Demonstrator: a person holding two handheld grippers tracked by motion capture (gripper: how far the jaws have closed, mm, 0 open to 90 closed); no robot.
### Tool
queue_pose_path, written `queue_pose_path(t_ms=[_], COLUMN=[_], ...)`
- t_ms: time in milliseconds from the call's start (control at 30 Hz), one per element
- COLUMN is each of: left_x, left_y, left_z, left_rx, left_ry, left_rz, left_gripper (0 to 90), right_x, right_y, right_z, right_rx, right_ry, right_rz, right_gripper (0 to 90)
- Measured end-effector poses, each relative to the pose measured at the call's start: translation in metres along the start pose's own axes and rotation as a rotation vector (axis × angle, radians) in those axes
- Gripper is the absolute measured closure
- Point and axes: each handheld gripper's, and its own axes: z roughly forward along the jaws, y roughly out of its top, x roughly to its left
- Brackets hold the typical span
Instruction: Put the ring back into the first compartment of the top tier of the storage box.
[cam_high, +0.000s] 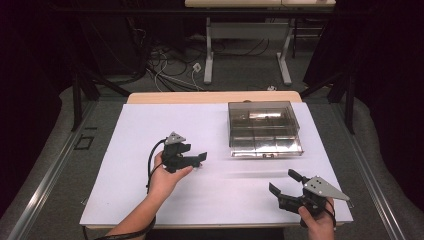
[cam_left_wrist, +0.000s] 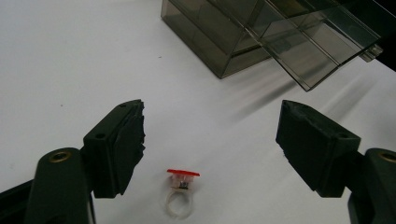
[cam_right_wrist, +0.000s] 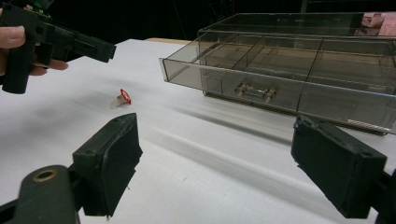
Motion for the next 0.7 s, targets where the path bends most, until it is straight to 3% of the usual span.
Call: queue_pose_path(t_ms=[233,400,433,500,533,633,700], left_x=[0.002,0.002,0.002,0.002,0.002,0.002,0.003], left_y=[0.0,0.0,0.001,0.001,0.002,0.002,0.002], left_z=[0.008,0.008,0.014,0.014,0.018,0.022,0.024], left_rx=[0.031,0.031,0.08,0.08,0.131,0.157,0.177], left_ry=[-0.001,-0.001,-0.02,-0.02,-0.012,-0.009,-0.003], left_rz=[-0.046,-0.046,-0.115,-0.115,-0.148,-0.179,-0.178], left_gripper=[24.4,24.4,24.4,27.9,29.4,31.7,32.1], right_x=[0.0,0.0,0.0,0.0,0.0,0.0,0.0], right_y=[0.0,0.0,0.0,0.0,0.0,0.0,0.0], right_z=[0.0,0.0,0.0,0.0,0.0,0.0,0.0], right_rx=[0.002,0.002,0.002,0.003,0.003,0.007,0.009], right_ry=[0.004,0.004,0.004,0.005,0.007,0.005,0.009], right_rz=[-0.003,-0.003,-0.003,-0.003,-0.001,-0.004,-0.005], right_gripper=[14.9,14.9,14.9,14.9,14.9,14.9,14.9])
